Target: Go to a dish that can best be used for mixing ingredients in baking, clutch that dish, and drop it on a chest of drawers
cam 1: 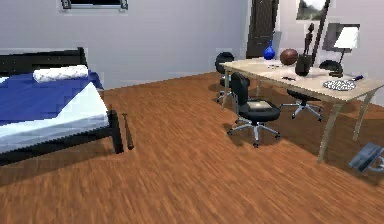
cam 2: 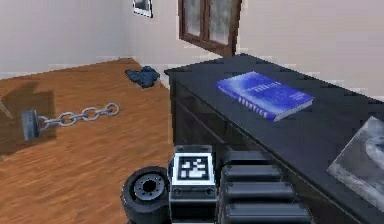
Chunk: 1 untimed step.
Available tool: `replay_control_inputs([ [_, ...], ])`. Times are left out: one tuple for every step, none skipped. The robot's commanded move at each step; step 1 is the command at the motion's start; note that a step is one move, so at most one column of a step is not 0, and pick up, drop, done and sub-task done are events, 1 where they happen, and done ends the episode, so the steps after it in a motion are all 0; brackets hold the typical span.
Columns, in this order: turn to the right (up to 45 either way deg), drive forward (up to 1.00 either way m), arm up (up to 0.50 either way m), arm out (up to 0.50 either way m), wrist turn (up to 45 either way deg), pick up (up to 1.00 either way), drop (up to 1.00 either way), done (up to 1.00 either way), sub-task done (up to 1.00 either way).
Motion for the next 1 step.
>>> replay_control_inputs([
  [-9.0,0.0,0.0,0.0,0.0,0.0,0.0,0.0,0.0],
])
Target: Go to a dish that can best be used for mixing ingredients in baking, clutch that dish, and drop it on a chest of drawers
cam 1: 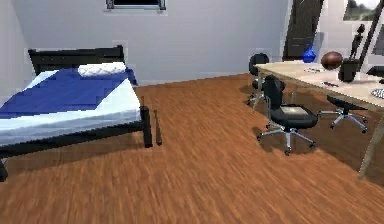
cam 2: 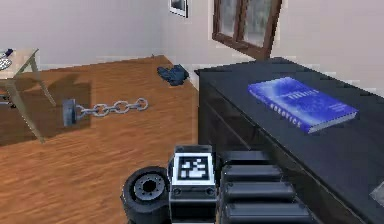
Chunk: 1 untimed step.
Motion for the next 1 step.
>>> replay_control_inputs([
  [-45.0,0.0,0.0,0.0,0.0,0.0,0.0,0.0,0.0],
])
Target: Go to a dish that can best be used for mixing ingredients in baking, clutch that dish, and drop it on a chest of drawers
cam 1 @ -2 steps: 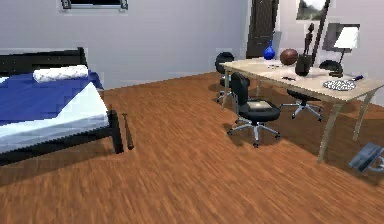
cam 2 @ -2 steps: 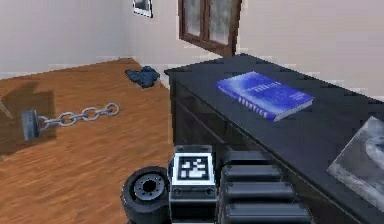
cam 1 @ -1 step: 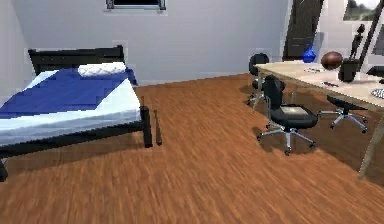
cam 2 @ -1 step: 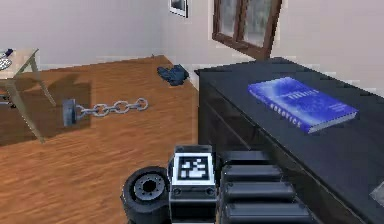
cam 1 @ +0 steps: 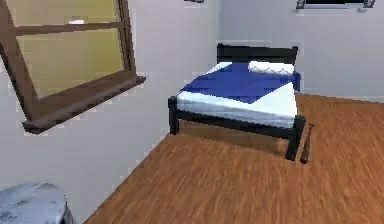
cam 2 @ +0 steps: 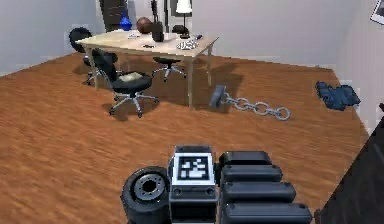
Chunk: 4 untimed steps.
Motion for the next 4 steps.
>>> replay_control_inputs([
  [-45.0,0.0,0.0,0.0,0.0,0.0,0.0,0.0,0.0],
  [-45.0,0.0,0.0,0.0,0.0,0.0,0.0,0.0,0.0],
  [-15.0,0.0,0.0,0.0,0.0,0.0,0.0,0.0,0.0],
  [0.0,0.35,0.0,0.0,0.0,0.0,0.0,0.0,0.0],
])
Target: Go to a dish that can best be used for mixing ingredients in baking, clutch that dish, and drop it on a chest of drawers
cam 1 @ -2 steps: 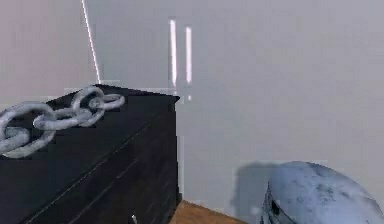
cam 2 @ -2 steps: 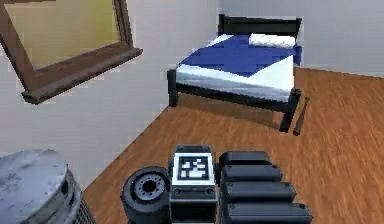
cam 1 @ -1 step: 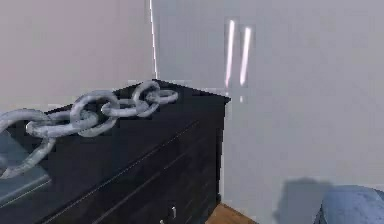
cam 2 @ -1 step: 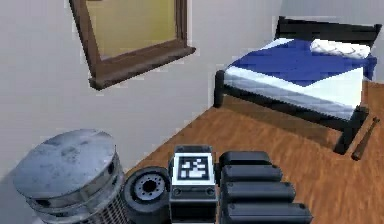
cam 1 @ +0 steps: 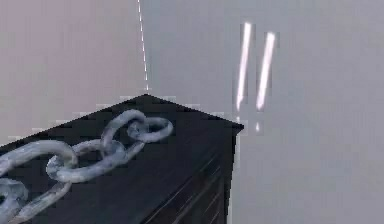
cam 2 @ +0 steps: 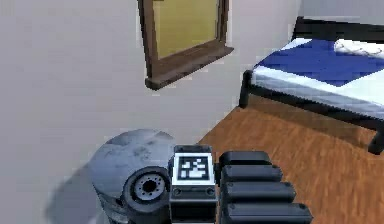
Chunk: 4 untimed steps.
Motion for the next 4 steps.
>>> replay_control_inputs([
  [45.0,0.0,0.0,0.0,0.0,0.0,0.0,0.0,0.0],
  [21.0,0.0,0.0,0.0,0.0,0.0,0.0,0.0,0.0],
  [-45.0,0.0,0.0,0.0,0.0,0.0,0.0,0.0,0.0],
  [-45.0,0.0,0.0,0.0,0.0,0.0,0.0,0.0,0.0],
])
